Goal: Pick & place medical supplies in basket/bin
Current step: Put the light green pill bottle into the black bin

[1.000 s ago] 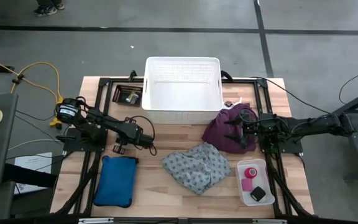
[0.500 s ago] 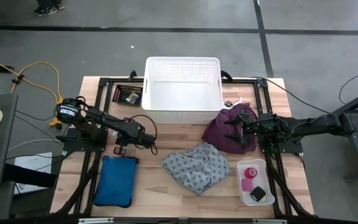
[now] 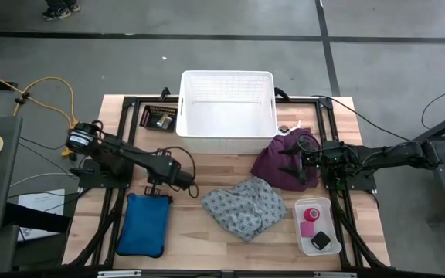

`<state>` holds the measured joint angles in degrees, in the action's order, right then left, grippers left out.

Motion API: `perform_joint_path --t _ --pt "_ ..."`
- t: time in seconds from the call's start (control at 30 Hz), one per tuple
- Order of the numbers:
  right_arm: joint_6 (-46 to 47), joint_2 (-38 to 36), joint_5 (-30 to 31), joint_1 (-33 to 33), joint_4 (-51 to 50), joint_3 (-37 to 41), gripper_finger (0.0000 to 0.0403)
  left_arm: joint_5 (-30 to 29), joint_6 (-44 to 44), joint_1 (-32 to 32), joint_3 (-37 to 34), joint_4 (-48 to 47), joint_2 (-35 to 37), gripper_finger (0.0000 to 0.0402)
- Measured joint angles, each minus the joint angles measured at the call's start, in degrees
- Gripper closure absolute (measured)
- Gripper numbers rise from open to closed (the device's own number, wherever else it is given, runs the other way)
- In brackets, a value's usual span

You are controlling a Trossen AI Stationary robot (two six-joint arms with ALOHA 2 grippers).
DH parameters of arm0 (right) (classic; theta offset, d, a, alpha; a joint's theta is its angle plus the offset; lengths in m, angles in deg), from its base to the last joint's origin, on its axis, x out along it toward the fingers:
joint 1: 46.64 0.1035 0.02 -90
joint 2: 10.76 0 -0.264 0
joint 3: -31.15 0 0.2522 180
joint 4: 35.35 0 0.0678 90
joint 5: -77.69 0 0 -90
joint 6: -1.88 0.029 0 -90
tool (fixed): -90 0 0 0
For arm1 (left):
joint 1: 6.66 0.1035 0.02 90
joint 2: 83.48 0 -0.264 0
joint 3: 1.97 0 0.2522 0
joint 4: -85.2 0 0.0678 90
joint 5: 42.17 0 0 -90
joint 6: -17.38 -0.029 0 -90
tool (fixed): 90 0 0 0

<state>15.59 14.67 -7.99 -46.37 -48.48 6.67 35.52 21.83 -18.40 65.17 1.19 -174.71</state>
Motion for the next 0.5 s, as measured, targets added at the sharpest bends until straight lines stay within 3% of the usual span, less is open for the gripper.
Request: perform_joint_path --t 0.2,0.5 --pt "0.0 0.0 0.0 -0.02 0.0 0.0 0.0094 -0.68 2.98 -0.46 0.4 1.35 6.4 0.031" --pt "0.0 0.0 0.0 0.0 0.0 0.0 0.0094 -8.36 9.39 3.22 0.4 2.77 17.74 0.031"
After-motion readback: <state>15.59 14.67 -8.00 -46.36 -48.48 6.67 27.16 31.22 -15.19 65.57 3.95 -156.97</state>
